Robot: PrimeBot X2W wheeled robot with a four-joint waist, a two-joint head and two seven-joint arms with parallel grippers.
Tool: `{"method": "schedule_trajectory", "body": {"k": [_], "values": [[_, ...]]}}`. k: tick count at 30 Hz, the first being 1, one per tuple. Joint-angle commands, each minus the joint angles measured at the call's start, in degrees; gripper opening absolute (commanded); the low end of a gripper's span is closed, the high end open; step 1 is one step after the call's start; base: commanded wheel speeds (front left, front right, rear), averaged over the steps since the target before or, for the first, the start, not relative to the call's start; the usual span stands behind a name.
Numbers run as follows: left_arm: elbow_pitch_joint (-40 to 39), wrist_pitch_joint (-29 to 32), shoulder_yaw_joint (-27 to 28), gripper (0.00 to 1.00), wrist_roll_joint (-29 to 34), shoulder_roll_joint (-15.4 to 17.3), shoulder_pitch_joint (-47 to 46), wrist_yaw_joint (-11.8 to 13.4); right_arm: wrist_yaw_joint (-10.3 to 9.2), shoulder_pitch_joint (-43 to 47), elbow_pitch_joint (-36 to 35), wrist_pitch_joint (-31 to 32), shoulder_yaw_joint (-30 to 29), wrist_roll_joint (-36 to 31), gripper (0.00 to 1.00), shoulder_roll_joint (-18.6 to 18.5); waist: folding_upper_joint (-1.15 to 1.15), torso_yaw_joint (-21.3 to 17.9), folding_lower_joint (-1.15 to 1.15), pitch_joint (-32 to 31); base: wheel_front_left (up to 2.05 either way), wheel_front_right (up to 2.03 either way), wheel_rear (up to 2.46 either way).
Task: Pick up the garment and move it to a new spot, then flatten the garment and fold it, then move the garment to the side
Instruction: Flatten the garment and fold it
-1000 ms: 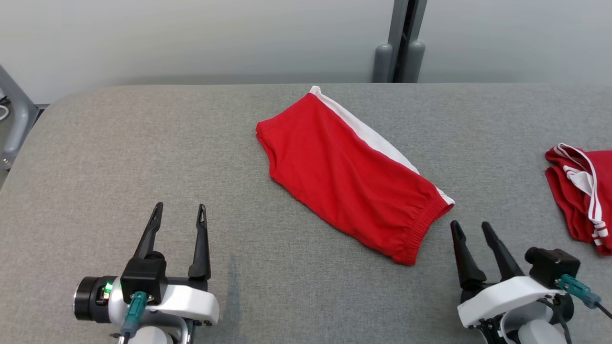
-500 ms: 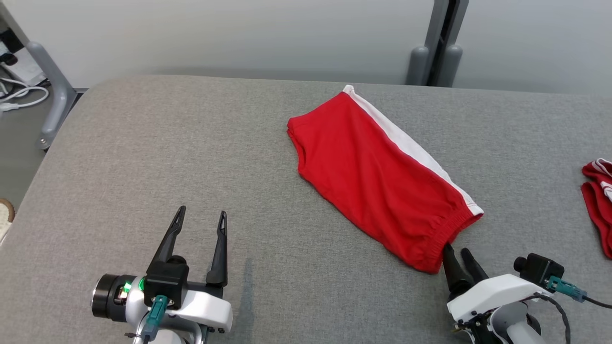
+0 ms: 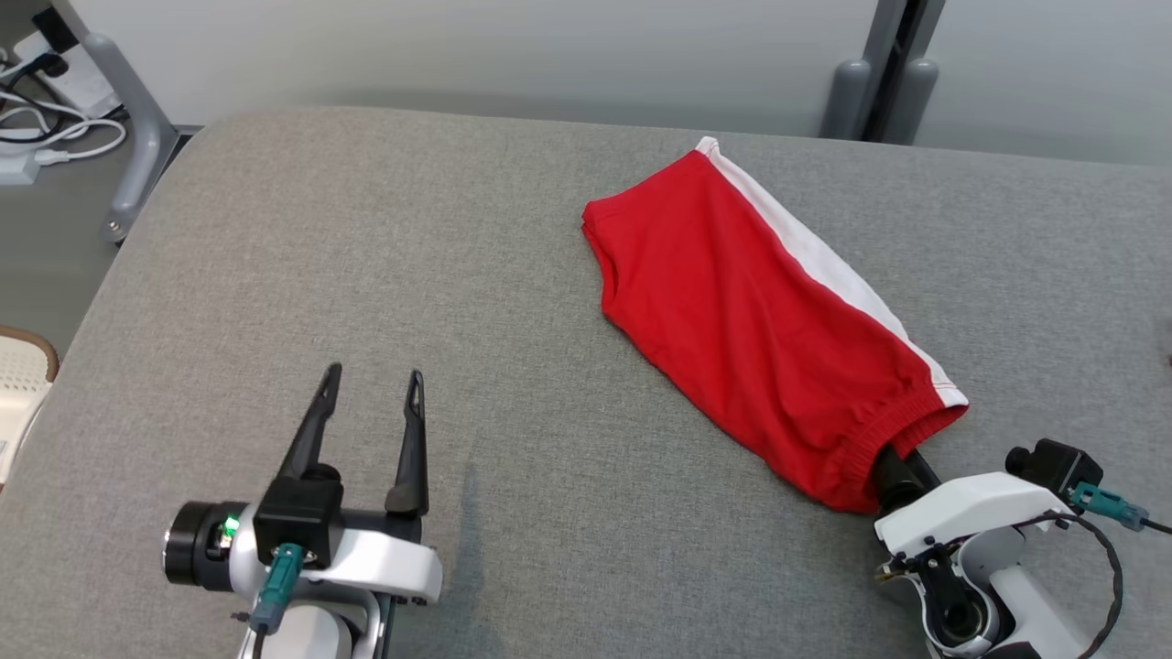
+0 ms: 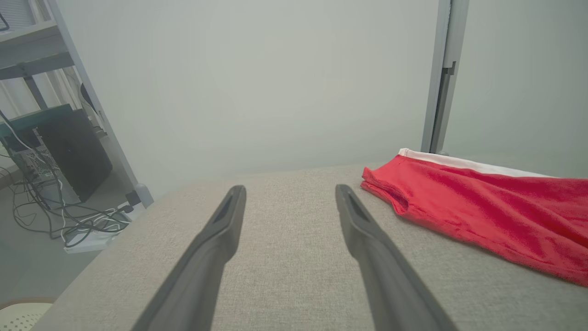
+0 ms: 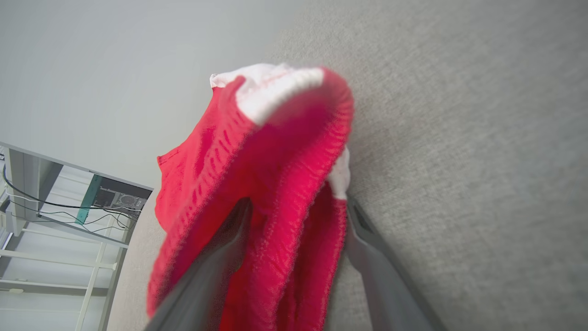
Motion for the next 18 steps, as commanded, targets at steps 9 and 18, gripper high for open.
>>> {"method": "schedule_trajectory", "body": {"k": [9,18], "values": [[-0.71,-0.07,2.67,1.0,1.23,-0.08,-1.19,-0.94,0.49,0.39,2.25,-0.96,4.07,3.25,0.0,0.49,0.0,0.26,0.0,0.85,0.0,0.0,0.0],[-0.35,-0.07,2.51,1.0,1.75,-0.49,-1.11,-1.44,0.13,-1.08,1.1,-0.57,4.75,5.16,0.0,-7.16,0.0,-0.5,0.0,0.71,0.0,0.0,0.0]]}}
